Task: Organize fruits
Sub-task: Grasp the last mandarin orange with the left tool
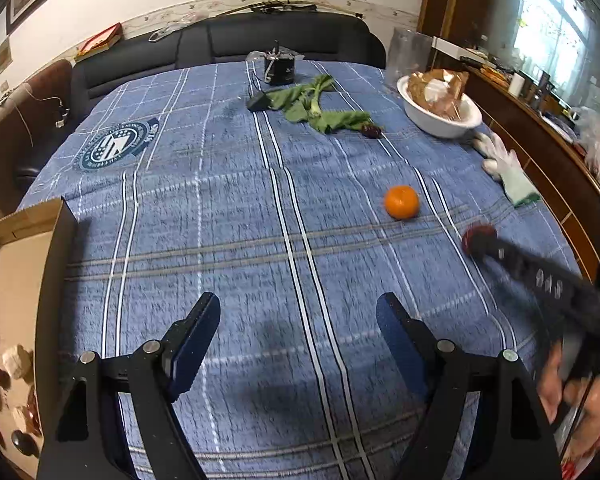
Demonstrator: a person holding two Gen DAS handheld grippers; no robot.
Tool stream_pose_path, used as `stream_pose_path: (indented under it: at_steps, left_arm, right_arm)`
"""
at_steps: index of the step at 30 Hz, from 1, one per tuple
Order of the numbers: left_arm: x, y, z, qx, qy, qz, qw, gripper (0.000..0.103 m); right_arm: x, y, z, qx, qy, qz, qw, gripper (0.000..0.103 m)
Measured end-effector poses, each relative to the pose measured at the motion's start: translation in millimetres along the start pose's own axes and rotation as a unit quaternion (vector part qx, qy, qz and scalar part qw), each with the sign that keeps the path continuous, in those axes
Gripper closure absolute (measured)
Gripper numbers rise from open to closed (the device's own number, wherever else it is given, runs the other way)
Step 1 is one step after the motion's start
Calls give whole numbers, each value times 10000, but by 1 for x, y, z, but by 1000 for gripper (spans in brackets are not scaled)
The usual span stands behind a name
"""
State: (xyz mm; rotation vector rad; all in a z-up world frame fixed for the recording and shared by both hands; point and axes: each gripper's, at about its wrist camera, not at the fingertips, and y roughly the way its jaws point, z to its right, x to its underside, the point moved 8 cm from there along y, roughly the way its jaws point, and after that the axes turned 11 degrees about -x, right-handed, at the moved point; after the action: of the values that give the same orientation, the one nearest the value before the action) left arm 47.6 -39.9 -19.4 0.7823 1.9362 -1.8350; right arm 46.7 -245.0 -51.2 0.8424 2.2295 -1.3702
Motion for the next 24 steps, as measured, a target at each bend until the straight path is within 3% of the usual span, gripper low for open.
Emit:
stream_pose_path:
  at_steps: [5,13,18,22,24]
  left_arm:
    - [-30,9,4,213,-203,128,9995,23]
    - [-58,58,44,535,-11,-91,9985,24]
    - [-61,70,84,689,562,33,9960,39]
    - [-65,76,100,688,797,100,9944,44]
    - [-65,79,106,821,834,65,9931,51]
  right_arm:
    - [2,3,9,-131,192,-115,9997,58]
    - [2,2,11,-94,208,-70,9997,58]
    - [2,2,9,-21,143,-64,9999,58]
    - [2,1,5,46,22,-39,10000,58]
    - [2,0,4,76,-52,-18,10000,58]
